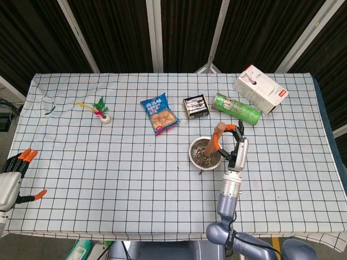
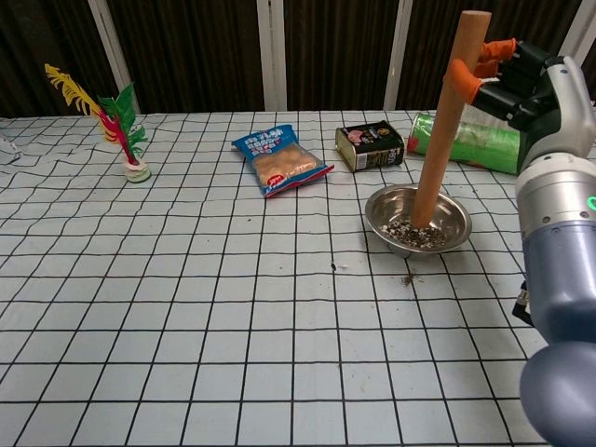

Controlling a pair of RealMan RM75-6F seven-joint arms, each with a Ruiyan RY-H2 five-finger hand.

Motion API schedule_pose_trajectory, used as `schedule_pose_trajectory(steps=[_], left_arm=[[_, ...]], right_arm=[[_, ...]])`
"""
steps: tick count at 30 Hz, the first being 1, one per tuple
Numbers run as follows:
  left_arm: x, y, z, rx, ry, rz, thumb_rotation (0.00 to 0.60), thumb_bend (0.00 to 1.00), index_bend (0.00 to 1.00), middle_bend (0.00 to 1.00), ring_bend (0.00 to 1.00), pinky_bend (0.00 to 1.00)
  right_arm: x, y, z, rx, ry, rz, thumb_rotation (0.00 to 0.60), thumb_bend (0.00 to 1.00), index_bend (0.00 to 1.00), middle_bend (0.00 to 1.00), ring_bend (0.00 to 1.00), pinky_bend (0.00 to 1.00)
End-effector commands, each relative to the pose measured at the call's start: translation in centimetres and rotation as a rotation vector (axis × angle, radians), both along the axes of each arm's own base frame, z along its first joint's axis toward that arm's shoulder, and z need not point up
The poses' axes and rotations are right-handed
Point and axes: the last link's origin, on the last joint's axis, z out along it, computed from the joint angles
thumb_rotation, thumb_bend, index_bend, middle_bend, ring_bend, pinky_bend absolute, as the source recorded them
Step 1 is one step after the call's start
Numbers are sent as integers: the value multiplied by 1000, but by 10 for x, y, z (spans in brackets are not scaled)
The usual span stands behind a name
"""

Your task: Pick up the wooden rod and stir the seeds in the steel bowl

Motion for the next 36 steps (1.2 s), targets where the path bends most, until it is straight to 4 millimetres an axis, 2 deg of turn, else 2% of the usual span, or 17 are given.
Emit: schedule_pose_trajectory(steps=[1, 15, 24, 30, 36], left_arm=[[1, 0, 0, 0, -1, -1, 600, 46, 0, 0, 0, 0], [1, 2, -2, -5, -1, 4, 600, 46, 0, 0, 0, 0], [3, 3, -3, -3, -4, 2, 600, 46, 0, 0, 0, 0], [3, 3, -3, 1, -4, 2, 600, 46, 0, 0, 0, 0], [2, 3, -1, 3, 0, -1, 600, 46, 0, 0, 0, 0]], right_arm=[[1, 1, 3, 1, 3, -3, 600, 564, 780, 626, 463, 0], [-19, 4, -23, 84, 7, -58, 600, 564, 780, 626, 463, 0], [-13, 2, -14, 52, -5, -38, 600, 564, 779, 626, 463, 0], [1, -4, 18, -33, -10, 19, 600, 565, 780, 626, 463, 0], [8, -5, 66, -111, 49, 65, 600, 564, 779, 626, 463, 0]])
